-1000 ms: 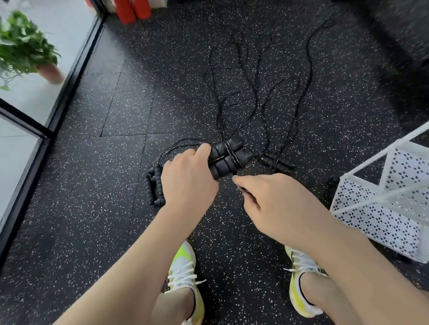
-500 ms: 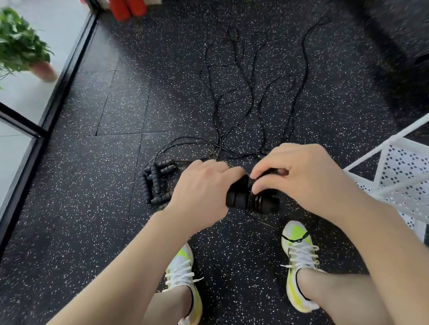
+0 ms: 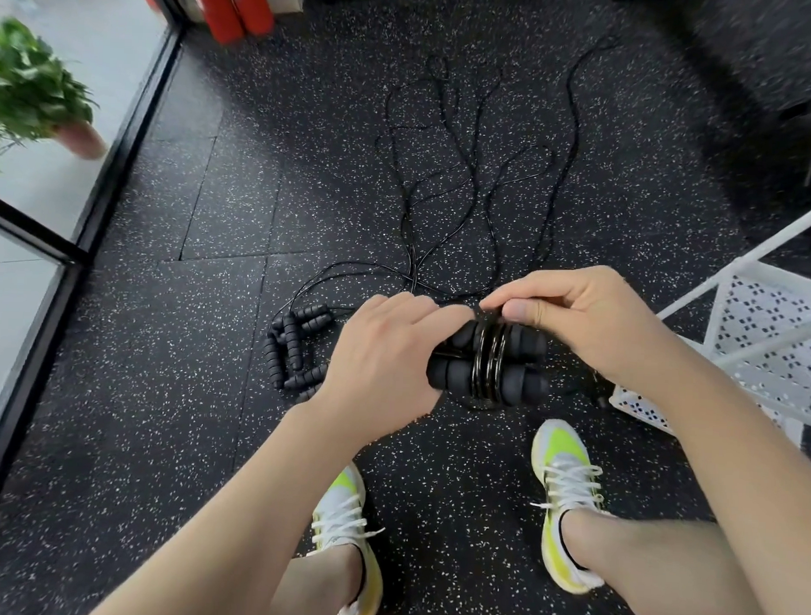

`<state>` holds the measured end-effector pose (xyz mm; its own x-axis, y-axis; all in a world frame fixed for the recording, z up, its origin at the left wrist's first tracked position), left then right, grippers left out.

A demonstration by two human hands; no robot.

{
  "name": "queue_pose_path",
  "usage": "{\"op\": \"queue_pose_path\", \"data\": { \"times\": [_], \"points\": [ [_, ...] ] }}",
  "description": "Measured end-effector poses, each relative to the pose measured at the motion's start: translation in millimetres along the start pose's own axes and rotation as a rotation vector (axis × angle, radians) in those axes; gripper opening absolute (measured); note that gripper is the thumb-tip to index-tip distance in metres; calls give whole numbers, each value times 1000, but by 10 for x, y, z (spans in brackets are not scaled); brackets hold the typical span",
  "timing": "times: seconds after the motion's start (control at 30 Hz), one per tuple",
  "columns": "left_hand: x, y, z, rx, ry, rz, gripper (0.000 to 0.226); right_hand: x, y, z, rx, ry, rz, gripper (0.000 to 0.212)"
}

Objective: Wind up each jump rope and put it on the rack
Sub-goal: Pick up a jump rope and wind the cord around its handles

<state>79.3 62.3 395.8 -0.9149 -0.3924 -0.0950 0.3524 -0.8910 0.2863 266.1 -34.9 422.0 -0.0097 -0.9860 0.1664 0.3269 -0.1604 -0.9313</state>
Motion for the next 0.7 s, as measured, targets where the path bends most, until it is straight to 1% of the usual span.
{"op": "queue_pose_path", "data": {
  "times": [0.07,0.1,0.2,0.27,0.33,0.4,0.47,0.53,0.63,0.7],
  "points": [
    [-12,8,16,30,47,40,42,-26,36,-34,-37,25,2,28],
    [-21,12,32,46,76,71,42,-44,65,-73,-73,31,8,35],
    [-62,5,92,53,146,176,46,-102,134,-275,-288,74,-24,51],
    [-89,6,118,33,164,237,45,-105,132,-374,-325,117,-121,47],
    [-117,14,128,32,176,308,43,-104,127,-414,-268,100,-183,35],
    [-144,-2,127,45,182,382,38,-102,113,-437,-168,46,-198,33],
    [-162,-70,121,35,176,452,35,-99,106,-499,-124,-20,-215,31],
    [-166,-148,112,2,140,509,33,-104,79,-598,-60,-68,-226,24],
    [-158,-205,65,-7,58,572,30,-79,31,-677,212,-97,-250,24],
    [-146,-209,14,-13,22,575,33,-41,-27,-710,326,-107,-289,25]
  ]
}}
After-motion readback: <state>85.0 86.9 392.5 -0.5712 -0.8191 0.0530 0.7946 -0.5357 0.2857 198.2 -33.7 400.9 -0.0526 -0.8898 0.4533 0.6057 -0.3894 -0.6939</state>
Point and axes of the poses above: each hand's wrist, its own x-axis away from the middle knuckle, its own z-axis out of the back of the hand, y = z × x, the point moved 2 cm from there along -x, towards the middle knuckle, and after that the axes turned 13 degrees about -y, right-handed, at the moved point
